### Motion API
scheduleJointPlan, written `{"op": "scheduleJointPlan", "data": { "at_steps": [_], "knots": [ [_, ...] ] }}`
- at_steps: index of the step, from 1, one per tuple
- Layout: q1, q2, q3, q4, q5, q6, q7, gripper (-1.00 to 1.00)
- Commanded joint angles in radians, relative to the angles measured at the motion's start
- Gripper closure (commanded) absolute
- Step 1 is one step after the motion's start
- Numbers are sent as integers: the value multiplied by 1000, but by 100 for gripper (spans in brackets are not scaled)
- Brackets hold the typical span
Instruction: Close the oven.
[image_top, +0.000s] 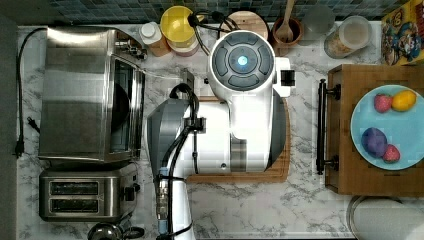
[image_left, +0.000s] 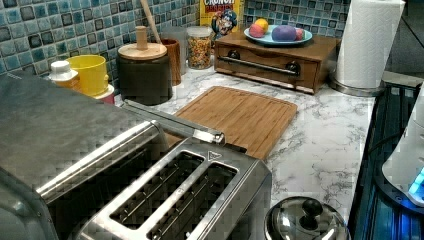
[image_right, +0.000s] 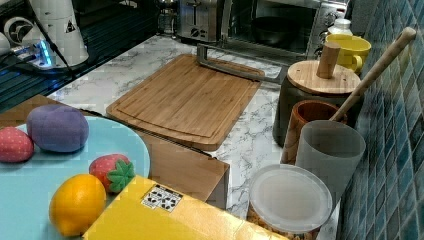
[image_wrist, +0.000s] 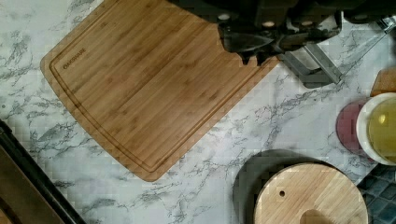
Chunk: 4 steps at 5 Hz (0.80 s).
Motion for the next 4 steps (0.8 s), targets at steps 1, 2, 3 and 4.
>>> {"op": "scheduleJointPlan", "data": {
  "at_steps": [1,2,3,4],
  "knots": [
    [-16,-56,-7,-149,65,101,-136,100],
    [-42,-114,-25,-294,160,191,-287,100],
    [-49,-182,-60,-424,265,278,-464,100],
    [-50,-196,-90,-487,395,313,-669,100]
  ]
}}
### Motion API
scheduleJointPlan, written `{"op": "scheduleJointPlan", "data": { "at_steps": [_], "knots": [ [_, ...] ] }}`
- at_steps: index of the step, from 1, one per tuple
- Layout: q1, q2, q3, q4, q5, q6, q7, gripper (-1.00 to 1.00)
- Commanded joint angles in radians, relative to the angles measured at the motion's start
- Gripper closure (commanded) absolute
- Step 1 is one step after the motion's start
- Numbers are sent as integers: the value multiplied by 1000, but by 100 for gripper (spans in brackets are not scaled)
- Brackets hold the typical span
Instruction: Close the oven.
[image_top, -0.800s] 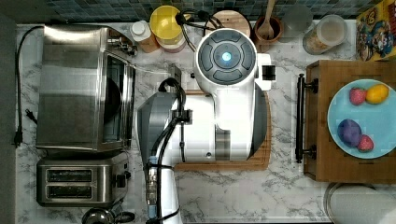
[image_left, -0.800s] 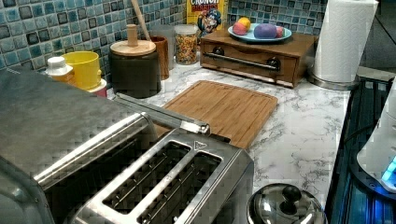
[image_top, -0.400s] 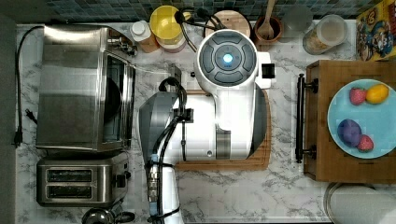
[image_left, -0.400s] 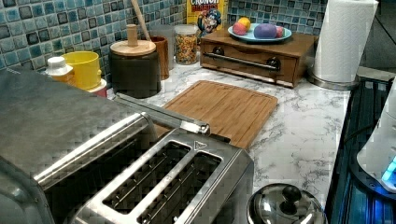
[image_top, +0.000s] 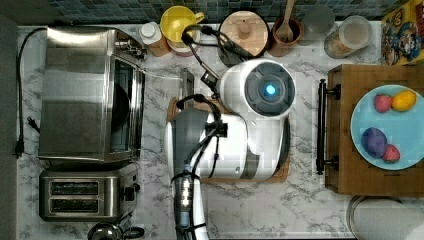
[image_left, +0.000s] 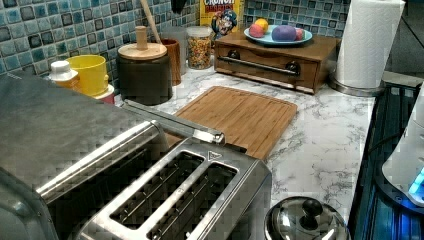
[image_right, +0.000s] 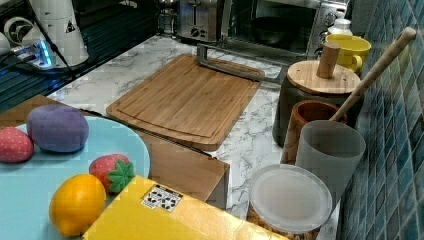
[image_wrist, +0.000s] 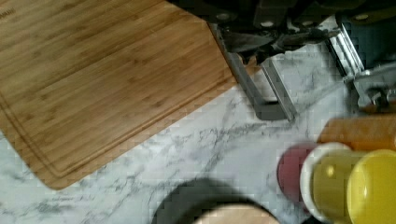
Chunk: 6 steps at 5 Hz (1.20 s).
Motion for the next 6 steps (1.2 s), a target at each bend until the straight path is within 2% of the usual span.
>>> {"op": "scheduleJointPlan", "data": {
  "at_steps": [1,2,3,5,6],
  "knots": [
    [-14,-106,-64,-277,257,65,-517,100],
    [34,-43,-48,-278,310,51,-669,100],
    [60,-5,-43,-298,406,85,-796,100],
    [17,89,-42,-304,621,171,-1005,100],
    [10,123,-53,-282,685,185,-1047,100]
  ]
}}
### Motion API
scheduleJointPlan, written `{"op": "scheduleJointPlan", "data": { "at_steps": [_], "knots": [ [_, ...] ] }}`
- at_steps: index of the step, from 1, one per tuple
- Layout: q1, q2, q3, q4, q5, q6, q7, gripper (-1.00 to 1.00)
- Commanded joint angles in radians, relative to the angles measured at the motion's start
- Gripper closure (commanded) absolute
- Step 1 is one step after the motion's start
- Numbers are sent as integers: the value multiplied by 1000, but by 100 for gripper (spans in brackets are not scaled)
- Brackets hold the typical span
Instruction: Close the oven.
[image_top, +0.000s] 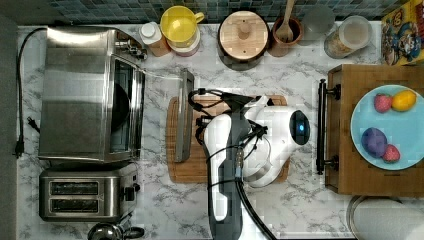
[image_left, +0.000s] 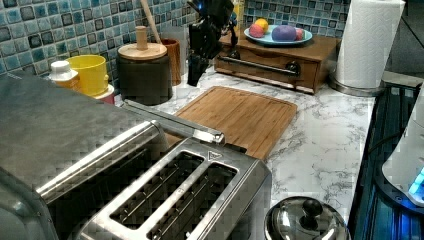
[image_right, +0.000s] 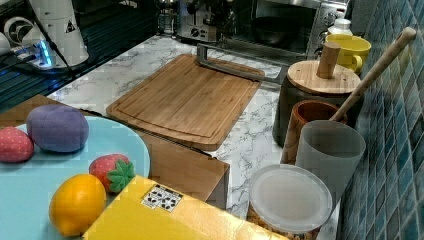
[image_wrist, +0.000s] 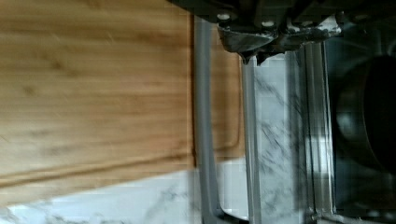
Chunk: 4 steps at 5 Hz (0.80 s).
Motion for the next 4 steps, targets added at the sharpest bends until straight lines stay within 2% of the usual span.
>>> {"op": "scheduleJointPlan", "data": {
  "at_steps": [1,3,4],
  "knots": [
    [17,48,36,40,118,47,-154,100],
    [66,187,93,122,51,139,-58,100],
    [52,185,102,120,99,149,-76,100]
  ]
}}
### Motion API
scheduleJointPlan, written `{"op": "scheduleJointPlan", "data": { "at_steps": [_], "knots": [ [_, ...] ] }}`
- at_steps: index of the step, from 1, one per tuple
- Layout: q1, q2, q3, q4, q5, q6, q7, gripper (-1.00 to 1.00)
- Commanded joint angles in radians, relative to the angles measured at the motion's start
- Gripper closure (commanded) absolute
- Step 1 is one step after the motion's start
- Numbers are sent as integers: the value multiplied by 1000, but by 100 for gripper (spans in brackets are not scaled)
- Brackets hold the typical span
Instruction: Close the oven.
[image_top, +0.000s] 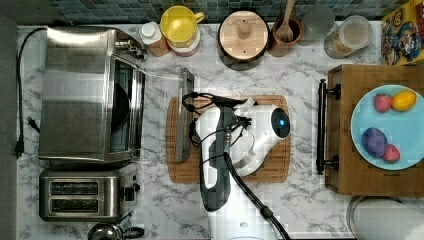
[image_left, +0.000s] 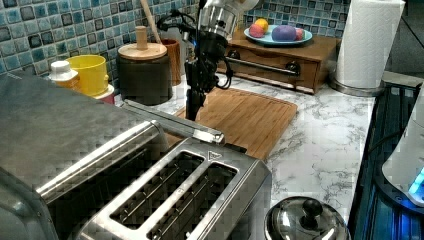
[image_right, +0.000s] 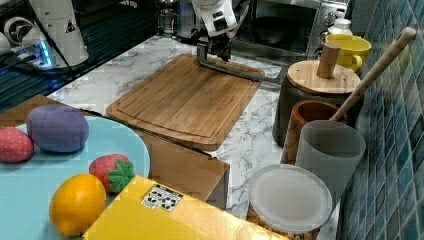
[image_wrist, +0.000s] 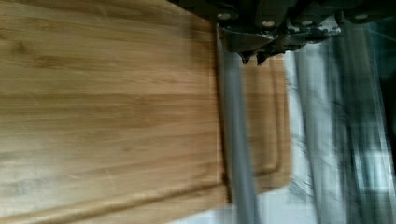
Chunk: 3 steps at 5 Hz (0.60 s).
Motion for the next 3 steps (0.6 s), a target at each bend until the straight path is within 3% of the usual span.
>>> {"op": "scheduleJointPlan", "data": {
  "at_steps": [1,3],
  "knots": [
    [29,19,65,121,124,68,-43,100],
    [4,-58,50,104,143,36,-46,100]
  ]
}}
